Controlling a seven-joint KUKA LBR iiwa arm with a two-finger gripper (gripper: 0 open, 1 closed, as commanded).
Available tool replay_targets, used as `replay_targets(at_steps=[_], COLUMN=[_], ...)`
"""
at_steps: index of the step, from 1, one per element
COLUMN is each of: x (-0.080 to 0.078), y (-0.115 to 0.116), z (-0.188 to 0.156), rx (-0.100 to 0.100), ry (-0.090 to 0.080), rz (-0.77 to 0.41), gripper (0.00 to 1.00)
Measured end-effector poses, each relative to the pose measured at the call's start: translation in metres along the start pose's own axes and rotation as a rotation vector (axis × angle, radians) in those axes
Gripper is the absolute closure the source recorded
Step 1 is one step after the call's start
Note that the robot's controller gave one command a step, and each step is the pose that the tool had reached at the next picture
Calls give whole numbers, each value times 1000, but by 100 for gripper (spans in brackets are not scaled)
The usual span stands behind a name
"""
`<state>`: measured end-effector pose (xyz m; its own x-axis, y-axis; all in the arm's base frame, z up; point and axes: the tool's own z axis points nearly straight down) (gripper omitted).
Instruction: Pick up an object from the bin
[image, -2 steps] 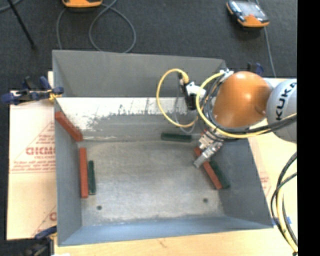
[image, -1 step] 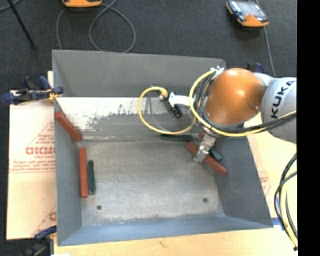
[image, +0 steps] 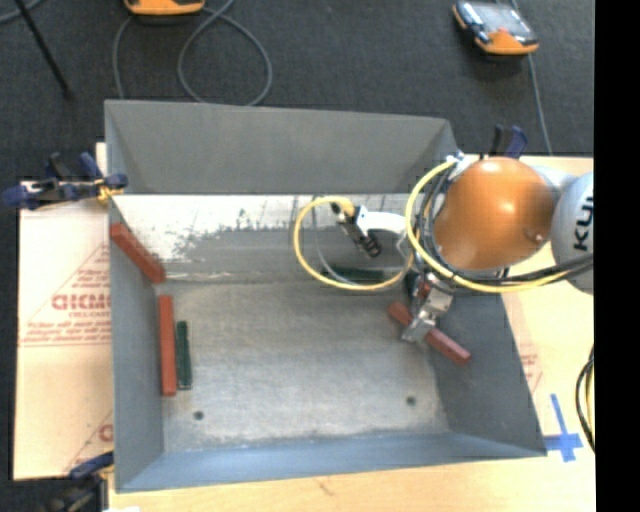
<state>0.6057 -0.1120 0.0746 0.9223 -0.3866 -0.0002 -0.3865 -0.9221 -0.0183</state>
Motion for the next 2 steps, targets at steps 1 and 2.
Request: replay_targets(at_steps=[1, 2], x=[34, 34], y=[-16, 0], z=[-19, -35], rx=[-14, -15], ry=[-2, -2], rz=[-322, -394], gripper=[100, 100])
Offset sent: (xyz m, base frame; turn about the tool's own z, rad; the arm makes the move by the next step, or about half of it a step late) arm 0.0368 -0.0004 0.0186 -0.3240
